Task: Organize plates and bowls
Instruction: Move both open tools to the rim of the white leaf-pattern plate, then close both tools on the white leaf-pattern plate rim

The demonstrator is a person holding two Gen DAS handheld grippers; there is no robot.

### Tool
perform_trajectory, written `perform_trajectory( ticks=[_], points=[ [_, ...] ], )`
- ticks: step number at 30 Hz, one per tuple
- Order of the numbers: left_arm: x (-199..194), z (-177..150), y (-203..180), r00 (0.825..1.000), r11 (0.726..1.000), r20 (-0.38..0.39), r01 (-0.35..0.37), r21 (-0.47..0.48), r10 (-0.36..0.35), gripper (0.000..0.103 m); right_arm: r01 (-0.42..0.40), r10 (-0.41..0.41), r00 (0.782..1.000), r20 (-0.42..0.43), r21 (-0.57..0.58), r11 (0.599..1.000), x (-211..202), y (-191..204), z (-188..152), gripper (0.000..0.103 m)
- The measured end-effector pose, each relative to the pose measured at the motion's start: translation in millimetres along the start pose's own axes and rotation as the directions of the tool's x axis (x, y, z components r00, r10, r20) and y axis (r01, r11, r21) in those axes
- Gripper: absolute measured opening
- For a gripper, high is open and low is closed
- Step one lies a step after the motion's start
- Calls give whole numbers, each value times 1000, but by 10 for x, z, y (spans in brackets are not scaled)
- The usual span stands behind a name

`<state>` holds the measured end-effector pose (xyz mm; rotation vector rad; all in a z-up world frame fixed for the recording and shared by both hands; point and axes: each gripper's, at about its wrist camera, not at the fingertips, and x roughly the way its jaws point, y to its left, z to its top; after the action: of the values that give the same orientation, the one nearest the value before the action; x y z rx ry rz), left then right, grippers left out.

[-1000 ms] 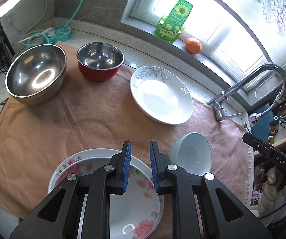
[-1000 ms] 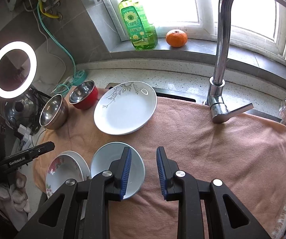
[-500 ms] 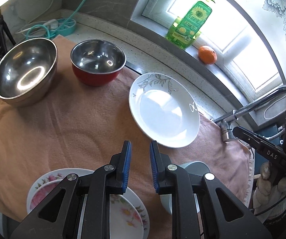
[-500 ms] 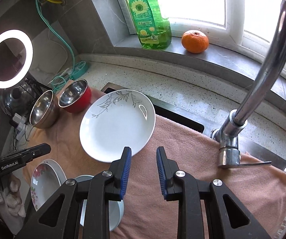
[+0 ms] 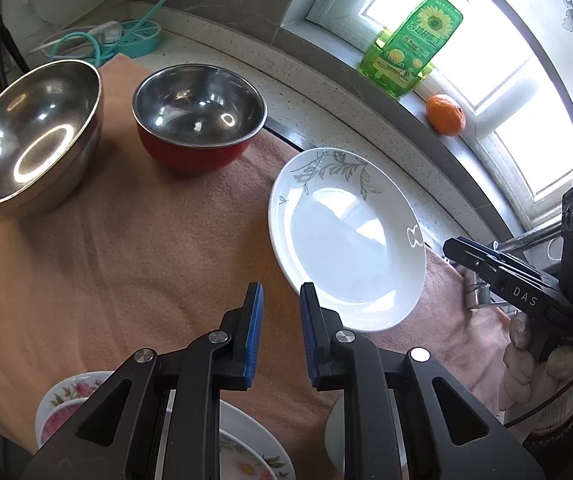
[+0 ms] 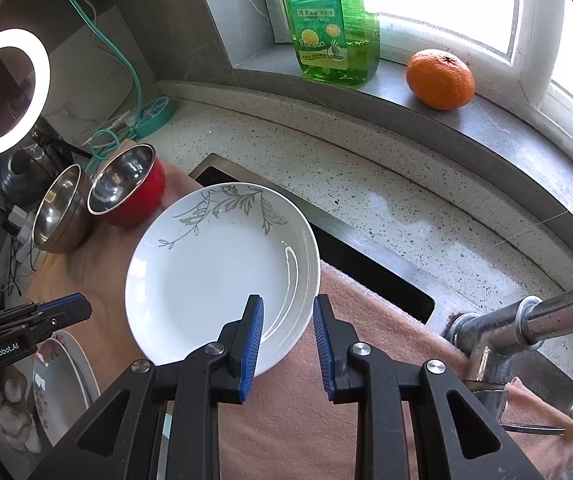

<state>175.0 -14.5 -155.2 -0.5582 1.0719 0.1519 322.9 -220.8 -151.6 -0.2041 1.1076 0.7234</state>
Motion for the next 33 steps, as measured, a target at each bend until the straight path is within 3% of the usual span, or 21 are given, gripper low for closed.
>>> perform_trajectory(
  ticks=[33],
  points=[
    [485,276,-52,998,1000,-58,-27,-5,27,17,12,-8,997,-76,59,998,599,-228,248,23]
  ],
)
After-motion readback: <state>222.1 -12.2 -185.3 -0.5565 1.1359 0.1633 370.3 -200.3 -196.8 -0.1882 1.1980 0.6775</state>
